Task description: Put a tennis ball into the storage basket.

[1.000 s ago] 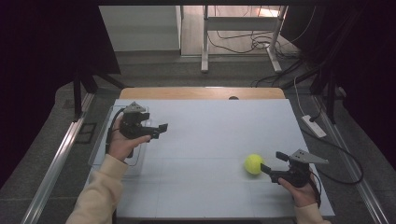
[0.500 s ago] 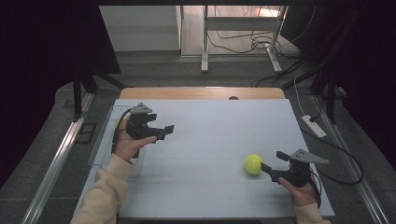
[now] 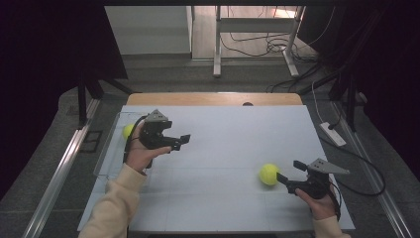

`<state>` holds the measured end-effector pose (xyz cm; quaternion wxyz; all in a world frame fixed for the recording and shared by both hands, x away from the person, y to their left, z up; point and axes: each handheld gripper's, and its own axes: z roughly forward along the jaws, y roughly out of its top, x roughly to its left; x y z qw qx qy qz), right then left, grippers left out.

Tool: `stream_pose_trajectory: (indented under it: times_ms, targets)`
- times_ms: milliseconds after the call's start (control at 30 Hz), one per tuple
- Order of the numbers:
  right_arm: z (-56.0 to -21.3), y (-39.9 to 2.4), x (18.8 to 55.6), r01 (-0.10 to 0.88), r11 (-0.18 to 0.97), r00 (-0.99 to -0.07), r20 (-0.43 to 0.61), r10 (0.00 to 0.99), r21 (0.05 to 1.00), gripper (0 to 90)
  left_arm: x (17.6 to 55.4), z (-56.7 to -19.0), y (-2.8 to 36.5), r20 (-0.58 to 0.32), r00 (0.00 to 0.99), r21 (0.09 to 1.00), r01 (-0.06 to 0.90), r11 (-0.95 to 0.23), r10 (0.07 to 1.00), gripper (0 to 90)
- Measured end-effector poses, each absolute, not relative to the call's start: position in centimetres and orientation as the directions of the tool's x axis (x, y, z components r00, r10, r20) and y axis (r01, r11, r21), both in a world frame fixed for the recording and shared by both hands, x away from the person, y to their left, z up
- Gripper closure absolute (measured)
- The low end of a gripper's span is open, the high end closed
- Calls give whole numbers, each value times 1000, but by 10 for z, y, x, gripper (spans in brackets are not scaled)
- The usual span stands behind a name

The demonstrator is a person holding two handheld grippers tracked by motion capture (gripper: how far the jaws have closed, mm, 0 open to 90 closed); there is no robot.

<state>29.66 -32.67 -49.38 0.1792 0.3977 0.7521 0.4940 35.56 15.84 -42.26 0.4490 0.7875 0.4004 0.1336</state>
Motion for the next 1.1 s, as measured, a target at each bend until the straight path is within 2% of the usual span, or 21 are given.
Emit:
stream_pose_trajectory:
  times_ms: [433,1100]
  targets:
    - [-495,-321,300,423,204,-629,123,768,883,107,352,-424,145,-149,668,816,500,-291,729,96]
    - [-495,-321,300,421,208,-632,122,765,883,106,350,-426,98,-131,721,802,480,-355,680,97]
